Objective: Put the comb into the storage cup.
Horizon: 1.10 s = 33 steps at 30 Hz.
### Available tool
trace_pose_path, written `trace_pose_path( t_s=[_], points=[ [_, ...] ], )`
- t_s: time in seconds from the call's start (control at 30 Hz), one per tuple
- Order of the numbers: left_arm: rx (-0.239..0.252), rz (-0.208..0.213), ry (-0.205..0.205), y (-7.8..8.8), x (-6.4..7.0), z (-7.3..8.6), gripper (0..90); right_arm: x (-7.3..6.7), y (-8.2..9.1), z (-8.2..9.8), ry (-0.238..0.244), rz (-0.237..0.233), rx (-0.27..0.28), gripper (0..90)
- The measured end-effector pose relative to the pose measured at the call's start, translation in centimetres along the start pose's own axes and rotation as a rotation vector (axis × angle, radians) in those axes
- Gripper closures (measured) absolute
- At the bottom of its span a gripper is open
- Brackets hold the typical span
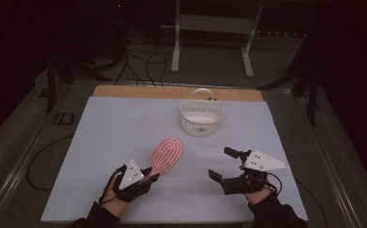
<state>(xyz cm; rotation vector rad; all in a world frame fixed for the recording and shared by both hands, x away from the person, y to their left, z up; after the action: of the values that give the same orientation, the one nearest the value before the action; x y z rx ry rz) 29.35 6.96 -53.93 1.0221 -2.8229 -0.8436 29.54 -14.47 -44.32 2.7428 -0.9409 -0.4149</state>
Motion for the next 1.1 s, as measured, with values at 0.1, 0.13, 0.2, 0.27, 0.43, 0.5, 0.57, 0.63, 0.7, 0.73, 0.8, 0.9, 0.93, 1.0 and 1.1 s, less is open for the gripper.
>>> trace_pose_path(
  t_s=[0.1, 0.13, 0.2, 0.27, 0.43, 0.5, 0.57, 0.63, 0.7, 0.73, 0.8, 0.9, 0.93, 1.0, 1.1],
  points=[
    [0.002, 0.002, 0.004, 0.0, 0.0, 0.0, 70.9, -0.5, -0.7, -0.9, -0.001, -0.015, 0.007, 9.1],
    [0.002, 0.002, 0.004, 0.0, 0.0, 0.0, 70.9, -0.5, -0.7, -0.9, -0.001, -0.015, 0.007, 9.1],
    [0.004, 0.001, 0.006, 0.0, 0.0, 0.0, 70.9, -0.7, -1.2, -1.3, -0.007, -0.024, 0.007, 9.1],
    [0.004, 0.005, 0.007, 0.0, 0.0, -0.1, 70.9, -0.8, -1.6, -1.7, -0.004, -0.021, 0.009, 9.1],
    [0.007, 0.004, 0.006, 0.0, 0.0, -0.1, 70.9, -0.8, -2.8, -2.7, -0.024, -0.011, 0.008, 8.7],
    [0.008, 0.002, 0.004, 0.0, 0.0, -0.1, 70.9, -0.8, -3.1, -3.0, -0.02, -0.003, 0.012, 8.6],
    [0.009, 0.0, 0.003, 0.0, 0.0, -0.1, 70.9, -0.8, -3.5, -3.4, -0.024, -0.002, 0.019, 8.2],
    [0.011, 0.002, 0.003, 0.1, 0.0, -0.1, 70.9, -0.9, -3.8, -3.7, -0.023, 0.005, 0.025, 8.0],
    [0.013, -0.001, 0.002, 0.1, -0.1, -0.1, 70.9, -1.0, -4.3, -3.8, -0.024, 0.004, 0.022, 7.8],
    [0.012, 0.002, 0.004, 0.1, -0.1, -0.1, 70.9, -1.0, -4.5, -3.9, -0.028, 0.005, 0.025, 7.8],
    [0.013, 0.001, 0.005, 0.1, -0.1, -0.1, 70.9, -1.1, -4.9, -4.0, -0.038, 0.005, 0.023, 7.8],
    [0.018, -0.004, 0.004, 0.1, -0.1, -0.2, 70.9, -1.1, -5.6, -4.2, -0.073, 0.001, 0.024, 7.8],
    [0.02, -0.009, 0.004, 0.2, -0.2, -0.2, 70.9, -1.0, -5.7, -4.2, -0.084, 0.0, 0.027, 7.8],
    [0.025, -0.012, 0.005, 0.2, -0.2, -0.3, 70.9, -0.9, -6.2, -4.2, -0.117, 0.007, 0.025, 7.8],
    [0.028, -0.014, 0.003, 0.2, -0.3, -0.3, 70.9, -0.8, -6.9, -4.3, -0.18, -0.003, 0.031, 7.8]
  ],
)
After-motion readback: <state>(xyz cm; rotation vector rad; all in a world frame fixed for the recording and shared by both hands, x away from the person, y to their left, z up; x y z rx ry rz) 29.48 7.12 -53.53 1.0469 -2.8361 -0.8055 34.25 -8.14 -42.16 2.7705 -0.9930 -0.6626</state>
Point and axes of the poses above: each handheld gripper's, and its own axes: y roughly backward along the jaws, z roughly out of its underside, x roughly to its right, the point moved 10 cm from there along -y, roughly forward along the jaws, and after that the axes turned 8 degrees about -y, right-handed, at the moved point
